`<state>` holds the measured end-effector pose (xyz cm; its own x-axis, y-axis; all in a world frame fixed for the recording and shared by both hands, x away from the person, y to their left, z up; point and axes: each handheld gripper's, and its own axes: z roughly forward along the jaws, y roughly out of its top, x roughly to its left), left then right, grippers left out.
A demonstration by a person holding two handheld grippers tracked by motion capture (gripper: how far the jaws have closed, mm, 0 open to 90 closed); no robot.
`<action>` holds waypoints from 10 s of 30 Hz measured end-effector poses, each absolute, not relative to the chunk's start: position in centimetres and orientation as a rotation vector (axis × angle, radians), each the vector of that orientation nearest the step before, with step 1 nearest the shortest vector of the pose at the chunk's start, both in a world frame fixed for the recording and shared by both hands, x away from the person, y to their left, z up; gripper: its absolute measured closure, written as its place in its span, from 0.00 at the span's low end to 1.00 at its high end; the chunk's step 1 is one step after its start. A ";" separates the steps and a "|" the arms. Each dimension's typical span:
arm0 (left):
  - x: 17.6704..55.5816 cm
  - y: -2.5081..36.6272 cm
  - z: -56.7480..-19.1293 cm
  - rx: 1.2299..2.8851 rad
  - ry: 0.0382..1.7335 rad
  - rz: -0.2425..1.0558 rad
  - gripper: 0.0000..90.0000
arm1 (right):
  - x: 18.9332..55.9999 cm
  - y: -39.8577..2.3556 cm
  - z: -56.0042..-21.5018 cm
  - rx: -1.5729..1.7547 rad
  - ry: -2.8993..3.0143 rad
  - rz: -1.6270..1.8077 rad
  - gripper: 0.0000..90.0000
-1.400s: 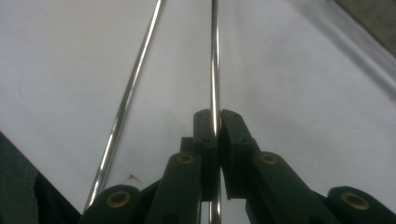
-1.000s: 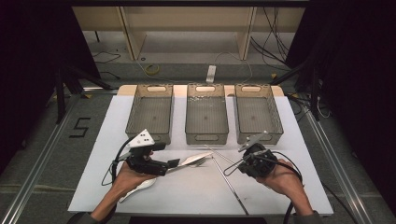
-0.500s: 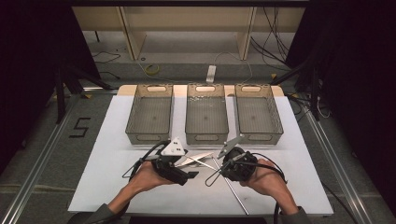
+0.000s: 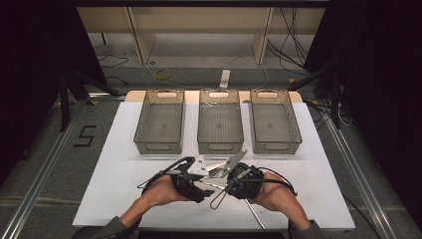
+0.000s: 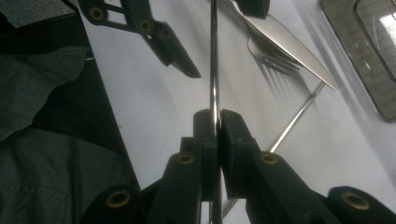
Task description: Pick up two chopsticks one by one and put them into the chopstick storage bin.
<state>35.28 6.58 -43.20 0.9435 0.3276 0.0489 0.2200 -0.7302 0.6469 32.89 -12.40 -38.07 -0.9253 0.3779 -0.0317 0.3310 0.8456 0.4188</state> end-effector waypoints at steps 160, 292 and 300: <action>43.2 20.8 -38.8 1.855 1.211 0.285 0.21 | 33.8 -17.4 -44.3 1.049 2.823 0.524 0.49; 35.0 7.1 -42.6 2.472 0.326 0.229 0.43 | 33.2 -11.9 -38.6 0.479 2.942 0.486 0.96; 34.6 6.8 -42.8 2.509 0.258 0.217 0.63 | 33.0 -11.4 -38.7 0.447 2.955 0.485 0.96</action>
<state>34.64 6.80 -42.80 0.9676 0.2333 0.0962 0.1350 -0.8007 0.5836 33.00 -11.45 -38.69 -0.9501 0.3052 -0.0640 0.2687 0.9055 0.3285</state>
